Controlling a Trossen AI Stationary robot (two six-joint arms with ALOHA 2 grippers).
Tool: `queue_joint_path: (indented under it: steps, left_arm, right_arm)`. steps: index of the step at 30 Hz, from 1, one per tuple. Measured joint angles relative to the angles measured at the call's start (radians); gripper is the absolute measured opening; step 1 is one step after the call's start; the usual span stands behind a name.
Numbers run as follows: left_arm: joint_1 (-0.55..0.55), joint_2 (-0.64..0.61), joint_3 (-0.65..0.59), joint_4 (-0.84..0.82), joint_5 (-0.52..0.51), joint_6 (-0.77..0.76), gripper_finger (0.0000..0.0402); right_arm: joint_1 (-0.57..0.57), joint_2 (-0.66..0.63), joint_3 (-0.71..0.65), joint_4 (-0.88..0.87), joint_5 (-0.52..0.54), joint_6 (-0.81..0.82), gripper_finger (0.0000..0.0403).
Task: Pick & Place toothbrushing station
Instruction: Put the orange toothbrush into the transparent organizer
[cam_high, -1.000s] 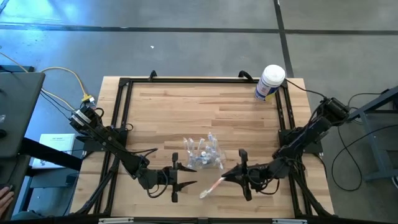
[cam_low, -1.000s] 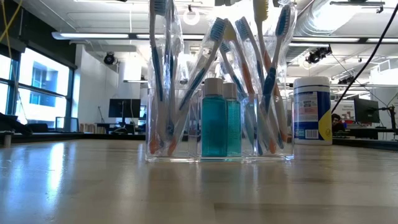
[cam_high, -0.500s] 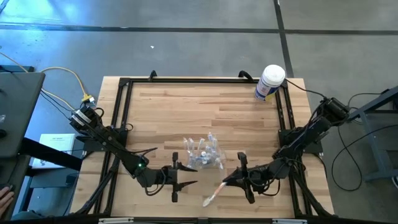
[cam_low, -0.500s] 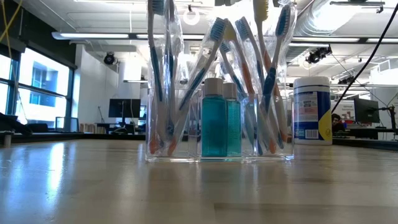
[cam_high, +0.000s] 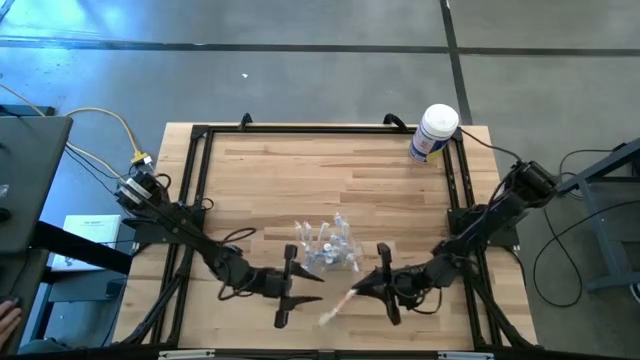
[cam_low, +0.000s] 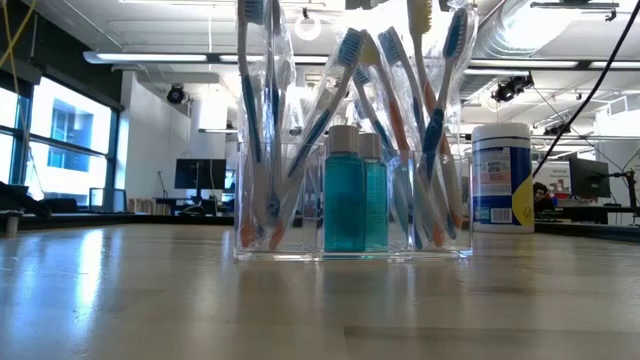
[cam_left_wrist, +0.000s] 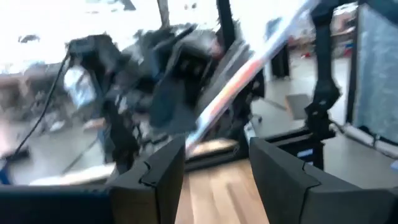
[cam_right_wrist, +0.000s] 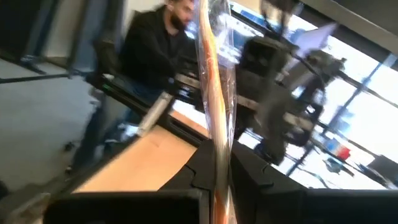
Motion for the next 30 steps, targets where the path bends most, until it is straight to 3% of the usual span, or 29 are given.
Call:
queue_joint_path:
  steps: [3, 10, 30]
  left_arm:
    - [0.009, 0.054, 0.0, 0.13, 0.068, 0.075, 0.0175]
    - [0.015, 0.14, 0.0, 0.313, 0.065, 0.205, 0.0175]
    - [0.042, 0.141, 0.001, 0.349, 0.076, 0.138, 0.0171]
  right_arm:
    - [-0.019, 0.022, 0.0, 0.014, 0.037, 0.001, 0.0018]
    - [-0.053, 0.033, 0.0, 0.019, 0.027, 0.036, 0.0018]
    - [-0.1, 0.033, 0.0, -0.06, 0.019, 0.115, 0.0018]
